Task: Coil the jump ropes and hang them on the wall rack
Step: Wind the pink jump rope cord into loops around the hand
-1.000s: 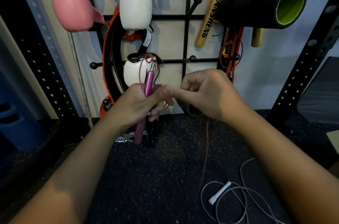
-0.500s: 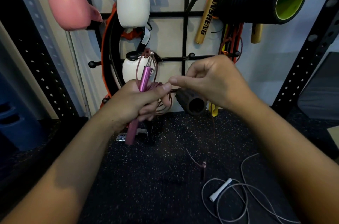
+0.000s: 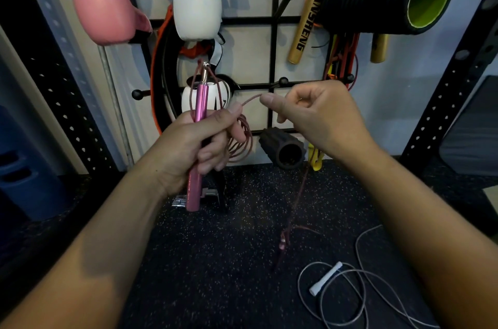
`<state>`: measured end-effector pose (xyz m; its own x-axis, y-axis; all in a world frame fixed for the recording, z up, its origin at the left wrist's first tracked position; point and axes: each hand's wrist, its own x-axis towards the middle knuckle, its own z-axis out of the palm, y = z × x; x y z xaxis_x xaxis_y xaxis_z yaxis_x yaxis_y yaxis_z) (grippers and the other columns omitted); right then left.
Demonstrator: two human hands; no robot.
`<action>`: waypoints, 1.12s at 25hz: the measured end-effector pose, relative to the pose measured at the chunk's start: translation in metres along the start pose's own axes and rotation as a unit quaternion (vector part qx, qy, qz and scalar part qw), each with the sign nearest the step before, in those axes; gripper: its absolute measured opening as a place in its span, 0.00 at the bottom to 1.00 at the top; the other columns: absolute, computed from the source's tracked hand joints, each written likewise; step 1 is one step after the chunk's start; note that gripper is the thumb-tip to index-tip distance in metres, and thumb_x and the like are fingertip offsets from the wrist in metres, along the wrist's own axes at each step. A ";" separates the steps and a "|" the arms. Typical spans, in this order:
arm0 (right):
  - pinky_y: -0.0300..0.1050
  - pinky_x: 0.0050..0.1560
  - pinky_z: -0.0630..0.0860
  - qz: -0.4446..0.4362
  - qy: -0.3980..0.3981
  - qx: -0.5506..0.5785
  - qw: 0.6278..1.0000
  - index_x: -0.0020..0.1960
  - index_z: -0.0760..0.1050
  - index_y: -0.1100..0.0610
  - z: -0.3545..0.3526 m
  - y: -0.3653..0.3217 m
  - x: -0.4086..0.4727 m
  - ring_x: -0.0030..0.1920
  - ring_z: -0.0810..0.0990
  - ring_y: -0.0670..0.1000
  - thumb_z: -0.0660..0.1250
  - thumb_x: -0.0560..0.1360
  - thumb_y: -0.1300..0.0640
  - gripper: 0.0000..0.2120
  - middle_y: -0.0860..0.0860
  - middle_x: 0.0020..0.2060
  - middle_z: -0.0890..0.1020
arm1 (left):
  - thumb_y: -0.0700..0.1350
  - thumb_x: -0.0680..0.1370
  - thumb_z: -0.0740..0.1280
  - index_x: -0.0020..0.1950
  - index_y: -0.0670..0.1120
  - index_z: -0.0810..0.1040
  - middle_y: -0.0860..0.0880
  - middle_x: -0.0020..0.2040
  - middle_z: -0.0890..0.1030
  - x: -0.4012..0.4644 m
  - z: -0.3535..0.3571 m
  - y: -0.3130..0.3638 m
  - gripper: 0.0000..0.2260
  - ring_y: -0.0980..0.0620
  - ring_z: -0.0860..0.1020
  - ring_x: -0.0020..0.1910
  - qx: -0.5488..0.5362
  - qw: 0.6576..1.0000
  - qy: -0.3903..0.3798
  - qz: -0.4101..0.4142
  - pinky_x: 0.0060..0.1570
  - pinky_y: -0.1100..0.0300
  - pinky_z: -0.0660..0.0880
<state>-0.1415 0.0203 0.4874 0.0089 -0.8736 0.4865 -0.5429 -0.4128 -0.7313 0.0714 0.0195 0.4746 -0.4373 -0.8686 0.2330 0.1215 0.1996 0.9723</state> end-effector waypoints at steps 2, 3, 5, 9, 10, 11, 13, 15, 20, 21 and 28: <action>0.38 0.28 0.64 -0.008 -0.011 0.026 1.000 0.37 0.79 0.53 0.001 0.000 0.001 0.26 0.64 0.46 0.69 0.79 0.41 0.19 0.47 0.24 0.70 | 0.50 0.77 0.66 0.36 0.45 0.84 0.50 0.21 0.76 -0.001 0.004 0.003 0.14 0.54 0.75 0.20 0.003 1.000 0.008 -0.005 0.30 0.63 0.76; 0.39 0.31 0.64 -0.016 -0.031 0.032 0.999 0.39 0.79 0.52 0.002 -0.002 0.001 0.28 0.65 0.45 0.67 0.81 0.45 0.16 0.48 0.27 0.71 | 0.50 0.77 0.66 0.35 0.46 0.84 0.50 0.21 0.77 -0.001 0.006 0.003 0.14 0.54 0.75 0.20 0.004 1.000 0.007 -0.006 0.31 0.63 0.76; 0.43 0.37 0.66 -0.032 -0.065 0.042 0.996 0.45 0.80 0.51 0.003 -0.005 0.002 0.36 0.68 0.49 0.63 0.84 0.51 0.12 0.56 0.34 0.75 | 0.52 0.79 0.65 0.33 0.45 0.82 0.52 0.17 0.70 -0.001 0.006 0.001 0.18 0.56 0.68 0.15 -0.014 1.000 -0.014 -0.002 0.26 0.63 0.73; 0.39 0.34 0.68 -0.016 -0.010 0.112 0.994 0.47 0.83 0.54 0.003 -0.006 0.001 0.33 0.70 0.48 0.67 0.82 0.52 0.09 0.43 0.27 0.76 | 0.50 0.78 0.65 0.35 0.44 0.83 0.52 0.20 0.74 0.000 0.007 0.001 0.16 0.57 0.72 0.17 -0.059 0.998 0.007 0.010 0.25 0.64 0.73; 0.41 0.32 0.69 -0.004 0.019 0.114 0.993 0.46 0.83 0.55 0.004 -0.005 0.001 0.31 0.71 0.49 0.70 0.81 0.50 0.10 0.45 0.26 0.76 | 0.49 0.77 0.65 0.36 0.45 0.84 0.51 0.22 0.77 0.000 0.009 0.002 0.15 0.56 0.75 0.20 -0.063 0.998 0.019 0.014 0.27 0.64 0.75; 0.43 0.31 0.69 0.008 0.035 0.106 0.994 0.44 0.83 0.56 0.004 -0.004 0.000 0.29 0.71 0.51 0.71 0.79 0.47 0.13 0.50 0.26 0.76 | 0.49 0.77 0.65 0.35 0.45 0.84 0.51 0.22 0.77 -0.001 0.011 0.002 0.15 0.56 0.75 0.20 -0.065 0.998 0.020 0.014 0.27 0.64 0.75; 0.41 0.29 0.69 0.025 0.033 0.074 0.996 0.38 0.82 0.56 0.006 -0.003 -0.002 0.26 0.71 0.52 0.72 0.77 0.42 0.19 0.55 0.25 0.75 | 0.51 0.79 0.63 0.32 0.44 0.81 0.53 0.17 0.70 -0.001 0.013 0.001 0.18 0.57 0.68 0.15 -0.076 0.997 -0.003 0.006 0.24 0.64 0.71; 0.37 0.28 0.68 0.046 0.035 0.058 0.997 0.36 0.80 0.60 0.009 -0.002 -0.003 0.24 0.69 0.47 0.73 0.75 0.39 0.24 0.51 0.22 0.74 | 0.51 0.80 0.62 0.30 0.45 0.79 0.54 0.15 0.66 -0.003 0.014 0.002 0.20 0.59 0.64 0.12 -0.098 0.995 -0.024 -0.006 0.21 0.65 0.68; 0.35 0.31 0.73 0.165 -0.066 0.135 0.975 0.45 0.80 0.59 0.023 0.009 -0.008 0.30 0.74 0.44 0.68 0.75 0.35 0.25 0.45 0.29 0.78 | 0.48 0.78 0.63 0.32 0.45 0.82 0.54 0.20 0.76 -0.003 0.025 0.012 0.17 0.60 0.74 0.16 -0.324 0.946 -0.020 0.021 0.23 0.67 0.74; 0.39 0.34 0.76 0.191 -0.125 0.149 0.962 0.48 0.79 0.56 0.030 0.014 -0.012 0.33 0.76 0.47 0.65 0.77 0.34 0.24 0.48 0.33 0.78 | 0.47 0.77 0.64 0.35 0.43 0.83 0.53 0.24 0.81 0.001 0.027 0.014 0.15 0.60 0.79 0.20 -0.378 0.925 0.011 0.039 0.25 0.66 0.77; 0.37 0.34 0.72 0.040 -0.357 -0.004 0.933 0.60 0.76 0.52 0.045 0.006 -0.028 0.29 0.73 0.43 0.58 0.86 0.50 0.11 0.46 0.31 0.73 | 0.49 0.84 0.63 0.53 0.46 0.84 0.56 0.45 0.89 0.011 -0.002 -0.004 0.11 0.60 0.86 0.47 0.119 0.949 0.263 0.126 0.51 0.63 0.80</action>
<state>-0.1070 0.0308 0.4476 0.5239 -0.8517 -0.0132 -0.5721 -0.3403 -0.7463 0.0680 0.0076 0.4733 0.0912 -0.8736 0.4781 -0.0686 0.4734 0.8782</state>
